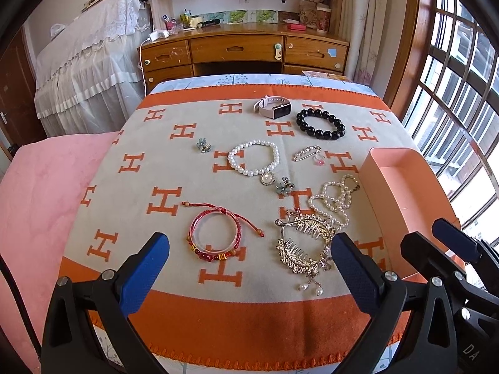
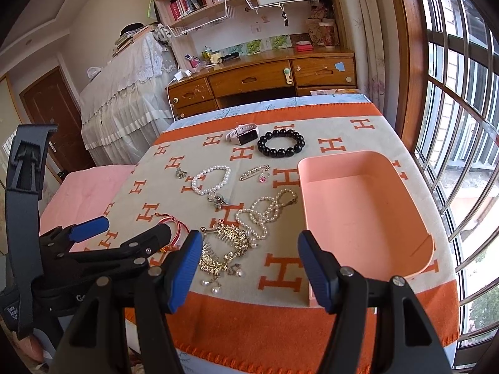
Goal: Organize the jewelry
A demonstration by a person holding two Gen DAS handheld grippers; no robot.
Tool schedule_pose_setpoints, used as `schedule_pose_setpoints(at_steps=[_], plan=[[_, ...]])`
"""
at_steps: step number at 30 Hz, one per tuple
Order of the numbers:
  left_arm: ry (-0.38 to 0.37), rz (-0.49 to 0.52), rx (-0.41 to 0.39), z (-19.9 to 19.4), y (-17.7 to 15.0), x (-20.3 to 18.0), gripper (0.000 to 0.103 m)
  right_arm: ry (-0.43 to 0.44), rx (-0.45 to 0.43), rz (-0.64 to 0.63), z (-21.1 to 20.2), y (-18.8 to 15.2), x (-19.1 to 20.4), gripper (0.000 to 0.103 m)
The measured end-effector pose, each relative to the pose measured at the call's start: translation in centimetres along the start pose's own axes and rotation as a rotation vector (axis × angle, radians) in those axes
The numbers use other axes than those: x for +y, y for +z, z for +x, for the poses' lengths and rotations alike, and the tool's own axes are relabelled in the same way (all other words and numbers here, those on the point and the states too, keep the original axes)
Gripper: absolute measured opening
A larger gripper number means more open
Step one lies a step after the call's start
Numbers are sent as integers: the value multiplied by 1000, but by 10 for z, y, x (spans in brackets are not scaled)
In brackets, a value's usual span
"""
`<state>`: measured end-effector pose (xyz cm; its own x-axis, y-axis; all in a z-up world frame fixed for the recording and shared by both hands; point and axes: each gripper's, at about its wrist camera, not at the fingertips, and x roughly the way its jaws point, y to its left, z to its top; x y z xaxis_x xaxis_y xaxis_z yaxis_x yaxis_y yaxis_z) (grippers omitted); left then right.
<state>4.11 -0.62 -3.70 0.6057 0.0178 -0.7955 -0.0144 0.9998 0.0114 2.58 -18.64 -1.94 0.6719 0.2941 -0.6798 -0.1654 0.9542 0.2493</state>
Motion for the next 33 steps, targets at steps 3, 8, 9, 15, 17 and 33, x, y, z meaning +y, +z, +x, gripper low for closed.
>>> schedule_pose_setpoints(at_steps=[3,8,9,15,17,33], plan=[[5,13,24,5,0,-2,102,2,3,-9,2,-2,1,64],[8,14,22,5,0,-1,102,5,6,-12,4,-3,2,64],[7,16,22,6,1,-1,102,5,7,-12,5,-3,2,64],[-4,43,59,19,19,8,102,0,34,-26,9,14,2,64],[-16,35,59,24,33,20,102,25,64,-13,13,31,-2,64],[20,138,105,103,203,37,102,-112,188,15,108,193,-45,60]])
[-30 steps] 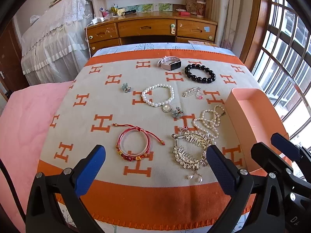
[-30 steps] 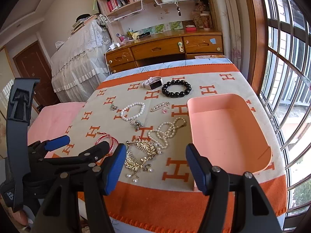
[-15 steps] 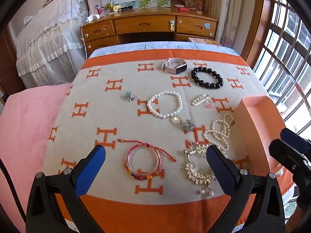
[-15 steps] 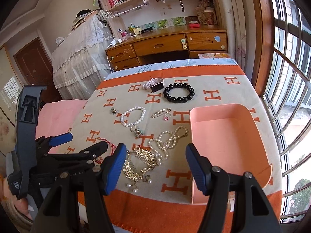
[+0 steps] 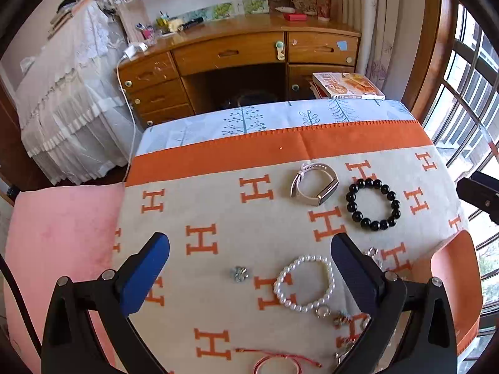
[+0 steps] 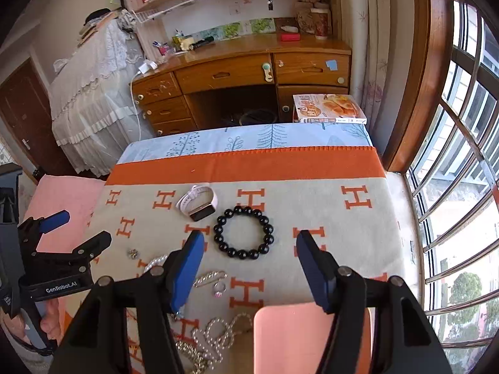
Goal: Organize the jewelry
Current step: 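Grasp the pink-band watch with the left tool while the right tool grasps the black bead bracelet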
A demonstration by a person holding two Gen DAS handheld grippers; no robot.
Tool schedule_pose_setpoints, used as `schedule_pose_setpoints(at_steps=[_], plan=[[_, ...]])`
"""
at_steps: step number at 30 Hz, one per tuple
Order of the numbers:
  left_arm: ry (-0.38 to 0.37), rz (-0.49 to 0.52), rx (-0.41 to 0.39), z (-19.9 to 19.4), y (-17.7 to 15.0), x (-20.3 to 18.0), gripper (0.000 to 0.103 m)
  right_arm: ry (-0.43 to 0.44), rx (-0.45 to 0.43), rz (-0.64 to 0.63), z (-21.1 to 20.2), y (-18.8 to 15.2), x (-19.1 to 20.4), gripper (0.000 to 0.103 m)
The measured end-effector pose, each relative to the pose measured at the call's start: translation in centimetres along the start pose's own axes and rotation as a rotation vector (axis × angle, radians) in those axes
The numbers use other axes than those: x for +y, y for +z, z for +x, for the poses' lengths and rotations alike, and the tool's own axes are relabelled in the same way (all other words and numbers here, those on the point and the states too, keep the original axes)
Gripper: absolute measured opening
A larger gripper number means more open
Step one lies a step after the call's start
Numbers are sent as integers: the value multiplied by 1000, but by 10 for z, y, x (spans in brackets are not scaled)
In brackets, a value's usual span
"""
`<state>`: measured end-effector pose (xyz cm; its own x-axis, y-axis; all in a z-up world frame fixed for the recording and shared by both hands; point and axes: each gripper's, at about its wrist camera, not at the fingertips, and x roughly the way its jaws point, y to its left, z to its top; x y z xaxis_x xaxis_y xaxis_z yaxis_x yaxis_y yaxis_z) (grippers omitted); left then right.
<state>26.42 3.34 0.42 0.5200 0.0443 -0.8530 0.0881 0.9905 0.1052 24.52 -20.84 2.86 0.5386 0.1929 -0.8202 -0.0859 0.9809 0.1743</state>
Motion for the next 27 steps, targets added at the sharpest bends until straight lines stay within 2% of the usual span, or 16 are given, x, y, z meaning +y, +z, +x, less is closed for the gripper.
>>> schedule_pose_setpoints(at_steps=[3,8,12,14,17,21,26,27], plan=[[-33,-1,58,37,26,-7,102,2,93,31,39,18,-8,52],[-54,9,155,98,48,-18,99,3,237,102,98,23,-25,40],[-78,-6,201,130,54,-22,91,-20,309,97,126,20,-29,38],[-93,-13,213,141,55,-23,86,-29,328,90,135,19,-28,33],[-119,-24,245,153,55,-25,72,-33,354,56,146,19,-23,27],[-114,-13,284,169,55,-29,44,-78,379,-18,157,15,-10,21],[-122,20,269,167,53,-40,26,-117,367,-84,158,13,-3,18],[-128,28,270,166,52,-44,11,-124,364,-95,158,12,-2,16]])
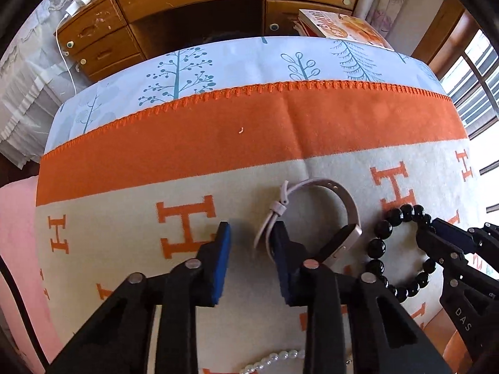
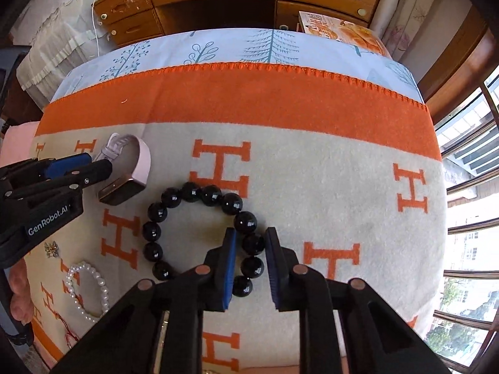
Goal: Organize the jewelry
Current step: 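Grasp the pink-band watch with the left tool while the right tool grasps the black bead bracelet, then carry the watch with the left tool into the pink box while the right tool drops the bead bracelet there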
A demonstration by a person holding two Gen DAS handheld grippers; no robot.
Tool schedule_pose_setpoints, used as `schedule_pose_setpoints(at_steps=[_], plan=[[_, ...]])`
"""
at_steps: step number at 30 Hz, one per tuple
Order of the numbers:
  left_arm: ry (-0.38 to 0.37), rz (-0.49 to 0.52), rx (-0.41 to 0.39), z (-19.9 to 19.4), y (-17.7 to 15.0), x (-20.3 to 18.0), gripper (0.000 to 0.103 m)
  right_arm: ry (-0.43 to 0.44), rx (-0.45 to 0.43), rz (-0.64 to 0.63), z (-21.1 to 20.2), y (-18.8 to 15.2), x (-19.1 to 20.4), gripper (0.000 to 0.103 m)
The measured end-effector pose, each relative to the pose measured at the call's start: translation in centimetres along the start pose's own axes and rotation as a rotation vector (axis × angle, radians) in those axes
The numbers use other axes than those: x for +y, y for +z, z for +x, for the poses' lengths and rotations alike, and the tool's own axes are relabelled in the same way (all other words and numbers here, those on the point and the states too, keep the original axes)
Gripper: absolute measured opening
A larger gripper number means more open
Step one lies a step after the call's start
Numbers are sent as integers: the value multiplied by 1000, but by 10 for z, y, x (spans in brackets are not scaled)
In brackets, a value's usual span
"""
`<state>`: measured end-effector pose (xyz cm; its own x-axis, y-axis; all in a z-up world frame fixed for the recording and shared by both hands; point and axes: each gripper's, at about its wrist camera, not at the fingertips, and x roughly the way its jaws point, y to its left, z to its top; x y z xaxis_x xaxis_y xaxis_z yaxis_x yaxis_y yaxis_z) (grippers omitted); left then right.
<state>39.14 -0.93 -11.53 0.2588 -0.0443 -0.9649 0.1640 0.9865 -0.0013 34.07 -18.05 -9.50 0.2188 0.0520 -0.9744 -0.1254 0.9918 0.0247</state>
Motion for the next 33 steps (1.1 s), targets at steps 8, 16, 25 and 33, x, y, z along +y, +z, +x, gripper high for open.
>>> schedule_pose_setpoints(at_steps=[8,16,25,33], plan=[[-1,-33,-35,-11,-15,-13,3,5,-45,5,-6,-10,-3,15],[-37,-100,-129,-61,-45,2,3,104,-214,52,-64,-34,-2,15],[-95,-126,-281,-154,-92,12,3,238,-420,139,-155,-72,-18,15],[-169,-92,-361,-205,-140,-9,3,323,-548,191,-212,-132,-47,15]])
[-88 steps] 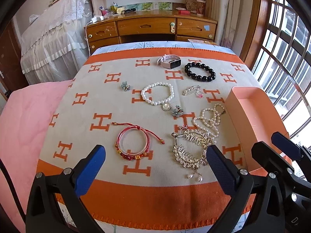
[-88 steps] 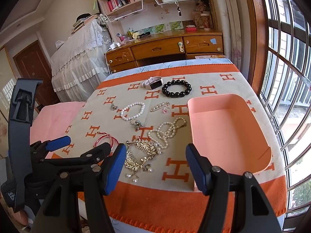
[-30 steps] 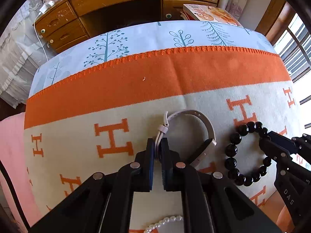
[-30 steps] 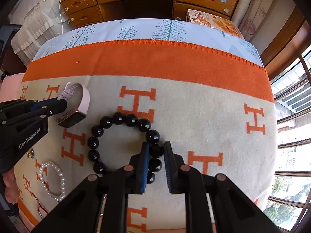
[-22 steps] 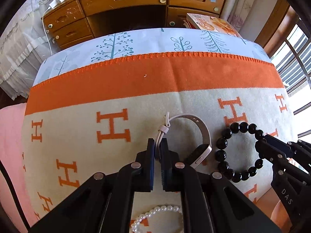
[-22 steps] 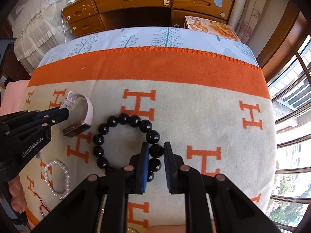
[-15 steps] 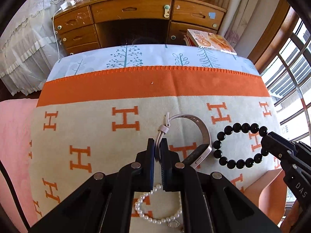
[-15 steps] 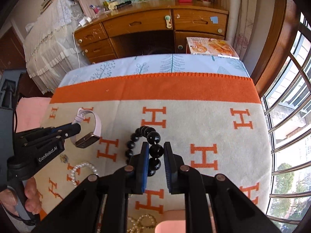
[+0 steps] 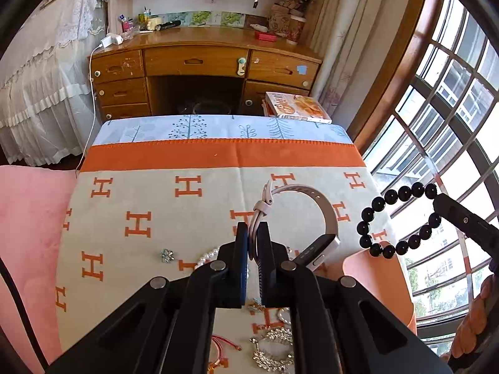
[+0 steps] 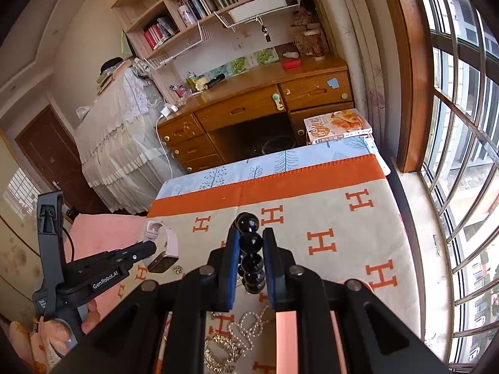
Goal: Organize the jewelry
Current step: 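Carry the watch with the left tool into the pink box while the right tool drops the bead bracelet there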
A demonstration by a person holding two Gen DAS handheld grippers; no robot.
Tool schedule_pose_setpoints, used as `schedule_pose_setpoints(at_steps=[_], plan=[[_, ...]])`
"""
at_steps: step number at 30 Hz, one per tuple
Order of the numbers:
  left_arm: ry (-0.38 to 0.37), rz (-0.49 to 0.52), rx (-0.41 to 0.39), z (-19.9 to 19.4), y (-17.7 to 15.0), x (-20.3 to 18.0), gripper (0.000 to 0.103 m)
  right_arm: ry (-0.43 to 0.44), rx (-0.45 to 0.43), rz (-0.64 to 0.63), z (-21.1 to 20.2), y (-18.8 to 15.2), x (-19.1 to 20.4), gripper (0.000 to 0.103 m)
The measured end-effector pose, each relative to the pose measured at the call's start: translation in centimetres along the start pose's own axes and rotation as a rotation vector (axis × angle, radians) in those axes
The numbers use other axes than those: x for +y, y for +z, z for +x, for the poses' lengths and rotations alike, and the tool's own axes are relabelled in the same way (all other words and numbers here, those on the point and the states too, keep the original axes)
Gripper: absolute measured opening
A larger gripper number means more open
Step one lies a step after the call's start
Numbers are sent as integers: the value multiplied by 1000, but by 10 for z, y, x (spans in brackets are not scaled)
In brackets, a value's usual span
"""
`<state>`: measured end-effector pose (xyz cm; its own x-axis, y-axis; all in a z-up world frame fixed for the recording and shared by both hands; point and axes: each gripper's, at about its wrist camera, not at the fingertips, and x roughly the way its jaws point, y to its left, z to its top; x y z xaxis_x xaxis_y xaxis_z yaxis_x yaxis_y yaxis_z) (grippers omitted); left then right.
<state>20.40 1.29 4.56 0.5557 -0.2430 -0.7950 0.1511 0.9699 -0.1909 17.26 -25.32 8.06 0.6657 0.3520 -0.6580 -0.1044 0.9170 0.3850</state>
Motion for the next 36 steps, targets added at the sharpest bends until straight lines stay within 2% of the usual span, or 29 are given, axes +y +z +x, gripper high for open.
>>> schedule_pose_setpoints(at_steps=[8,15,21,25,29,34,36], plan=[[-138,34,-16,-14,-34,-41,3,-21,-40,-19,-51,-46,-20,15],[-217,77,33,9,-57,-86,3,-57,15,-7,-54,-91,-48,15],[-219,106,96,39,-70,-114,3,-60,96,-4,-29,-123,-63,15],[-212,118,114,51,-73,-122,4,-16,112,2,-20,-131,-68,15],[-192,143,125,61,-76,-131,4,-50,141,23,-7,-136,-80,16],[-183,174,164,77,-83,-145,4,-153,182,15,6,-149,-93,16],[-178,189,181,86,-86,-151,4,-129,198,27,8,-153,-97,16]])
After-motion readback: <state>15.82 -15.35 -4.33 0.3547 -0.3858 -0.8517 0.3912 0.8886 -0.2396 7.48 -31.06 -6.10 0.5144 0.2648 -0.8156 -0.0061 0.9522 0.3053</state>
